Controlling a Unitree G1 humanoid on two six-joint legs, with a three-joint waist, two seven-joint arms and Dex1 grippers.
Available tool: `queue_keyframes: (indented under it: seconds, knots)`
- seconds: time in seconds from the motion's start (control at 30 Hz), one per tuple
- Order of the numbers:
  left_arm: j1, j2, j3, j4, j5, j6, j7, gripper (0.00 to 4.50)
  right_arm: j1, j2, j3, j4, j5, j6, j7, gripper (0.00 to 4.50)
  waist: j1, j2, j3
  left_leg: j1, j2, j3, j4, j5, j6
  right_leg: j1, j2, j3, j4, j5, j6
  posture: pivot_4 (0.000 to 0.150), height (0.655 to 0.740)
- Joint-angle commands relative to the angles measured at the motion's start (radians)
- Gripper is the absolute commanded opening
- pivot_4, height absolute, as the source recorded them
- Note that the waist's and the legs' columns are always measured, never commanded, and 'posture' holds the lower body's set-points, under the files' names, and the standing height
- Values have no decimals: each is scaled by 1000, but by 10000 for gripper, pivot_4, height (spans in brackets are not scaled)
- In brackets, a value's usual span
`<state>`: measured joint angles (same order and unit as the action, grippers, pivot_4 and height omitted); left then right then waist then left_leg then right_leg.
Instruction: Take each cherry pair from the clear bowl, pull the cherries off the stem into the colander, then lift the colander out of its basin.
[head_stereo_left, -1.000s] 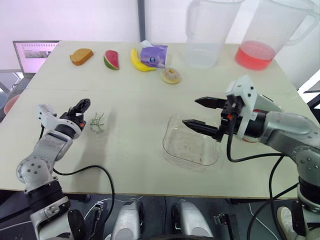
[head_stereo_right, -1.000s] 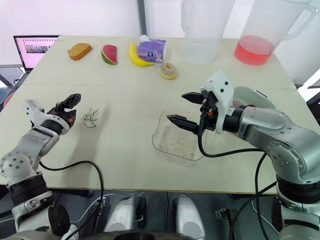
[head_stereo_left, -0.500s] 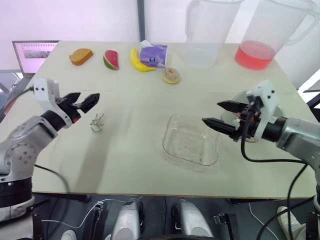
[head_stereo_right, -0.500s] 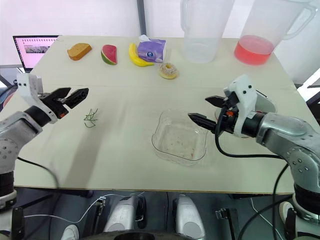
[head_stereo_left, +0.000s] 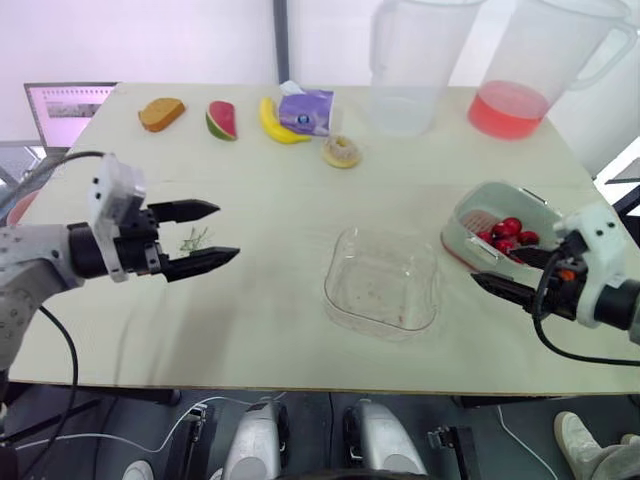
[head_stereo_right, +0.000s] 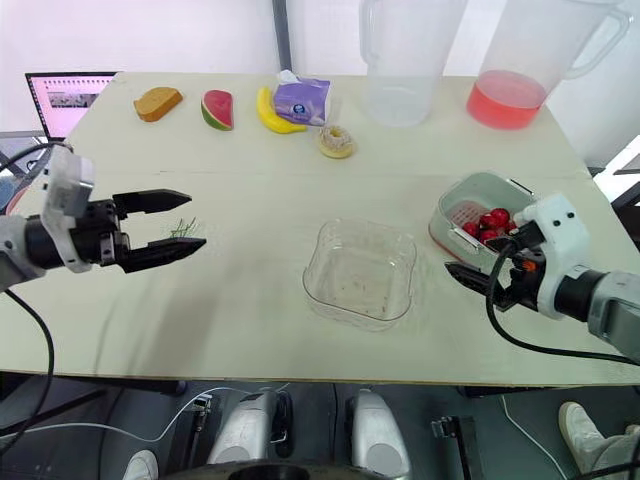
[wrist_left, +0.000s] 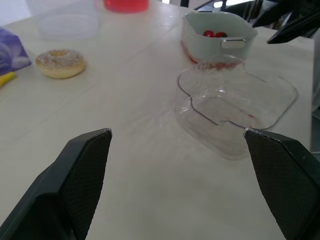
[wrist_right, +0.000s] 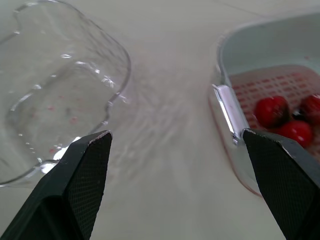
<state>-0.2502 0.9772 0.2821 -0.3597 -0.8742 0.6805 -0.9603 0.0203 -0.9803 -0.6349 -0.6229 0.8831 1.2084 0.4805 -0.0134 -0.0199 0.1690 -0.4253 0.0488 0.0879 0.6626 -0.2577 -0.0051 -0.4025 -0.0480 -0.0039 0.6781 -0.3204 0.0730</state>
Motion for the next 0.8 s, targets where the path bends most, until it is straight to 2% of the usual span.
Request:
queue_keyframes:
  seconds: [0.03,0.2,0.37,0.8]
  knots:
    - [-17,-27,-15,-16,24,-24,4,44386,13,8,-36,-3,-59,-45,-27,45000,1,0,0,0,0,0,0,0,0,0,1,0,0,0,0,1500,7400]
    - [-39,-48,-29,5,56,-14,23,44386,10,34,-54,-18,-46,-68,-12,45000,1,0,0,0,0,0,0,0,0,0,2,0,0,0,0,1500,7400]
    - [-79,-89,-16,20,37,22,65,44386,26,71,-80,-49,-21,-96,-2,45000,3,-1,0,0,0,-1,0,0,0,0,2,0,0,0,1,1500,7400]
    - [-119,-95,-30,28,60,81,101,44386,15,94,-60,-19,-42,-151,-3,45000,1,-1,0,0,0,-1,0,0,0,0,2,0,0,0,1,1500,7400]
